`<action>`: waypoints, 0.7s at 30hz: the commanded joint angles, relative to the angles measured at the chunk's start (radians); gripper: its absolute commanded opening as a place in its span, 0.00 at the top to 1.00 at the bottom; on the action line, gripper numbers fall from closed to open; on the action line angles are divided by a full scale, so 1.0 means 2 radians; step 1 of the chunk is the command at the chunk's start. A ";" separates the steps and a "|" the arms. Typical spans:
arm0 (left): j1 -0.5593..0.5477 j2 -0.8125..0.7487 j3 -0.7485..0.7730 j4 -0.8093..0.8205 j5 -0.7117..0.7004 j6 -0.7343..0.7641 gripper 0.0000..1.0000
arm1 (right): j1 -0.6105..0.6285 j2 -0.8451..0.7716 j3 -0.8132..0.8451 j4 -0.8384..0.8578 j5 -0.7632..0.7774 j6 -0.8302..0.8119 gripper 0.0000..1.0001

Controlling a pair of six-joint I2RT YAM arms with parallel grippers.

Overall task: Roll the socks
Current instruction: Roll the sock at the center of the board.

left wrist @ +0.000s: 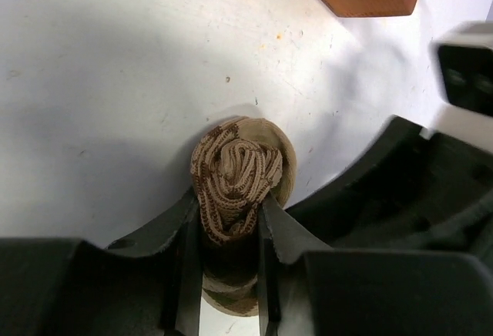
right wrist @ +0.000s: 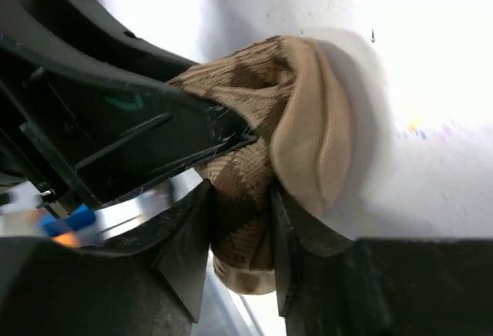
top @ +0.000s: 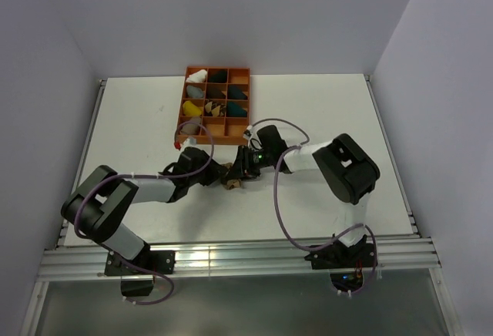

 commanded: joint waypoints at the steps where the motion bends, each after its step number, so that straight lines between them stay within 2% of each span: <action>1: -0.004 0.028 0.005 -0.093 -0.008 0.016 0.92 | 0.014 -0.068 -0.022 -0.107 0.150 -0.112 0.54; 4: -0.004 0.035 0.017 -0.108 -0.006 0.022 0.95 | 0.029 -0.136 -0.044 -0.096 0.220 -0.139 0.47; 9: -0.004 0.040 0.033 -0.127 0.000 0.027 0.96 | 0.069 -0.207 -0.082 -0.069 0.313 -0.201 0.44; 14: -0.005 0.039 0.044 -0.144 0.000 0.032 0.96 | 0.118 -0.245 -0.113 -0.023 0.406 -0.254 0.44; 21: -0.005 0.045 0.052 -0.151 0.000 0.034 0.96 | 0.179 -0.264 -0.110 0.005 0.468 -0.292 0.44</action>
